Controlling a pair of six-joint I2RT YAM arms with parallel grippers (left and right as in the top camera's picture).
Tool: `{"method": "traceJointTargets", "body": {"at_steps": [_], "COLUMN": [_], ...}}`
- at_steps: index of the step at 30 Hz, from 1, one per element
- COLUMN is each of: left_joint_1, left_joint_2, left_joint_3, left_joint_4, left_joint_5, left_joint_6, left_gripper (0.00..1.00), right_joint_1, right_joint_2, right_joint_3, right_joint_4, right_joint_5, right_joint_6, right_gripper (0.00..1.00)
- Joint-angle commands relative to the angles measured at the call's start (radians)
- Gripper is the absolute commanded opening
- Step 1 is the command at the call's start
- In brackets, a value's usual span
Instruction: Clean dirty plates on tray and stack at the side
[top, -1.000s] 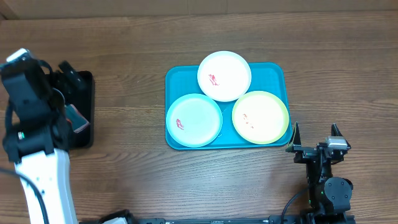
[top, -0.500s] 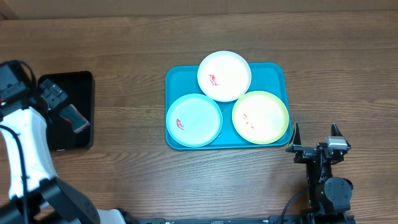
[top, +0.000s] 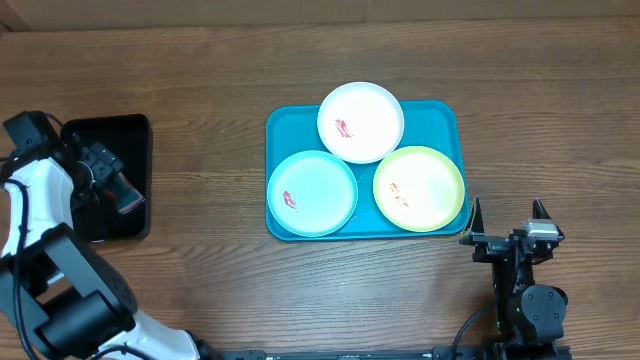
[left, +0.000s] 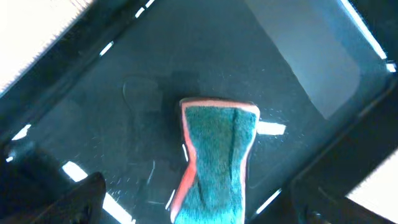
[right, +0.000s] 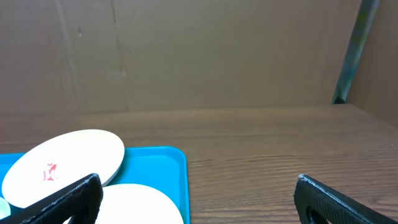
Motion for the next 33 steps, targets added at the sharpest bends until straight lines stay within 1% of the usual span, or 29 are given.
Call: {"method": "traceJointTargets", "body": {"at_steps": [1,5,11,14,16,17,18,19,21,23,26,27,28,29,30,33], "left_joint_1": [-0.001,-0.002,-0.003,-0.003,-0.003,-0.003,-0.003,-0.003,-0.003,-0.003,-0.003,-0.003,-0.003,-0.003,-0.003,-0.003], "left_joint_2": [0.059,0.107,0.192,0.205,0.205,0.205,0.205,0.205,0.205,0.205,0.205,0.205,0.205,0.205,0.205,0.205], "left_joint_3": [0.019,0.019,0.018,0.018,0.019,0.019,0.019,0.019,0.019,0.019,0.019,0.019,0.019,0.019,0.019,0.019], "left_joint_4": [0.011,0.016,0.033,0.051,0.067,0.075,0.078,0.08,0.085,0.092,0.095,0.095,0.094,0.091,0.086,0.058], "left_joint_5": [0.02,0.021,0.027,0.027,0.027,0.027,0.027,0.027,0.027,0.026,0.027,0.027,0.027,0.027,0.027,0.027], "left_joint_6": [0.002,0.002,0.002,0.002,0.002,0.002,0.002,0.002,0.002,0.002,0.002,0.002,0.002,0.002,0.002,0.002], "left_gripper": [0.96,0.93,0.93,0.86,0.75,0.6,0.49,0.35,0.18,0.04,0.04,0.11,0.36,0.86,1.0,1.0], "right_joint_1": [-0.006,-0.006,-0.006,-0.006,-0.006,-0.006,-0.006,-0.006,-0.006,-0.006,-0.006,-0.006,-0.006,-0.006,-0.006,-0.006], "right_joint_2": [-0.01,-0.01,-0.01,-0.01,-0.01,-0.01,-0.01,-0.01,-0.01,-0.01,-0.01,-0.01,-0.01,-0.01,-0.01,-0.01], "right_joint_3": [-0.01,-0.01,-0.01,-0.01,-0.01,-0.01,-0.01,-0.01,-0.01,-0.01,-0.01,-0.01,-0.01,-0.01,-0.01,-0.01], "right_joint_4": [0.006,0.006,0.006,0.006,0.006,0.006,0.006,0.006,0.006,0.006,0.006,0.006,0.006,0.006,0.006,0.006], "right_joint_5": [0.0,0.0,0.0,0.0,0.0,0.0,0.0,0.0,0.0,0.0,0.0,0.0,0.0,0.0,0.0,0.0], "right_joint_6": [-0.001,-0.001,-0.001,-0.001,-0.001,-0.001,-0.001,-0.001,-0.001,-0.001,-0.001,-0.001,-0.001,-0.001,-0.001,-0.001], "right_gripper": [1.0,1.0,1.0,1.0,1.0,1.0,1.0,1.0,1.0,1.0,1.0,1.0,1.0,1.0,1.0,1.0]}}
